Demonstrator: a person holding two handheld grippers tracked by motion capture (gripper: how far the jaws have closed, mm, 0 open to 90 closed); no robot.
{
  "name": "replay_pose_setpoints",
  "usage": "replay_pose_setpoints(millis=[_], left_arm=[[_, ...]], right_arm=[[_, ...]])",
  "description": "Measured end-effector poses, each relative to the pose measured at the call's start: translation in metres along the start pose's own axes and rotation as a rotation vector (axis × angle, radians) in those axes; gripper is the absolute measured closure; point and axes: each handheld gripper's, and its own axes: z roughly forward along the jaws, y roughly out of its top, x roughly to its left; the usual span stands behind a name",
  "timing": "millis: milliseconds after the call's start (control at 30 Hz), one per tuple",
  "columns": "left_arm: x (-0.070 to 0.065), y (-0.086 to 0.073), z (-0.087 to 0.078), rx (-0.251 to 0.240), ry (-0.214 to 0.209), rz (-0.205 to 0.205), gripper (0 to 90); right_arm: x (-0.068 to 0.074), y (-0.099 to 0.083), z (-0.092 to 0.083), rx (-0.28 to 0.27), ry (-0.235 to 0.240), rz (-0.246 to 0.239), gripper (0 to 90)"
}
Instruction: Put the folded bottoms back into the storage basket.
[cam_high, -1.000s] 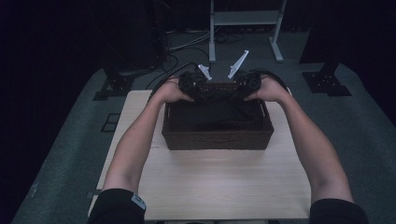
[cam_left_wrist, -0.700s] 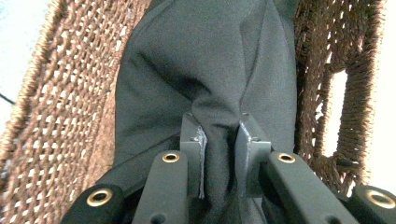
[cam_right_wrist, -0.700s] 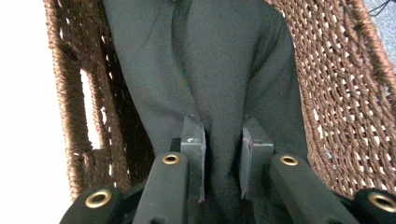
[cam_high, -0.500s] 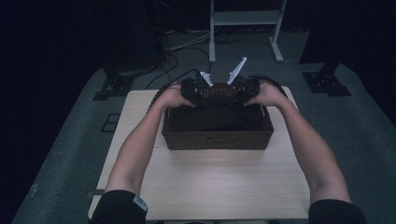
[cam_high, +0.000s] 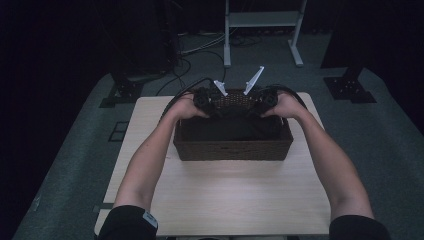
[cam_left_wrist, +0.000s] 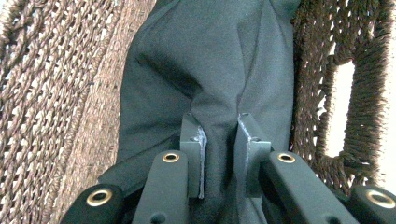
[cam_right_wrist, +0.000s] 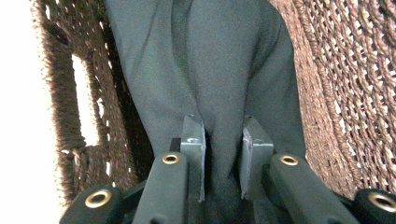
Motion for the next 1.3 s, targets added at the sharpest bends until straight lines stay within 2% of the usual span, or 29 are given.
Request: replay_pose_setpoints(millis=[400,467,567,800,900,1000,1133,1200,1267,1300], left_arm=[[-0.001,-0.002,0.007,-0.013,-0.001,-0.003,75.9],[-0.002,-0.002,0.011,-0.015,-0.007,-0.014,75.9],[-0.003,-0.002,0.014,0.002,-0.007,-0.008,76.3],[-0.003,-0.003,0.016,0.001,-0.005,-0.016,78.2],[-0.004,-0.004,0.023,0.026,-0.003,-0.014,78.5],[-0.003,-0.005,0.025,0.029,0.001,-0.013,80.0],[-0.001,-0.007,0.025,0.017,0.0,-0.026,79.9],[-0.001,-0.008,0.028,0.023,-0.001,-0.035,77.8],[-0.002,-0.009,0.035,0.074,0.013,-0.025,74.9],[-0.003,-0.011,0.037,0.079,0.017,-0.023,73.7]], right_arm=[[0.0,-0.009,0.007,0.001,0.003,0.014,74.4],[0.0,-0.011,0.008,0.004,0.004,0.016,74.3],[0.0,-0.011,0.011,0.02,0.004,0.014,74.3],[0.001,-0.012,0.015,0.033,0.004,0.014,74.3],[0.001,-0.011,0.02,0.044,0.006,0.012,74.2],[0.0,-0.011,0.024,0.054,0.007,0.015,74.2],[-0.002,-0.013,0.027,0.039,0.01,0.024,74.2],[-0.003,-0.015,0.029,0.038,0.017,0.036,73.7],[-0.005,-0.018,0.034,0.059,0.008,0.052,68.9],[-0.005,-0.019,0.034,0.052,0.001,0.056,67.2]])
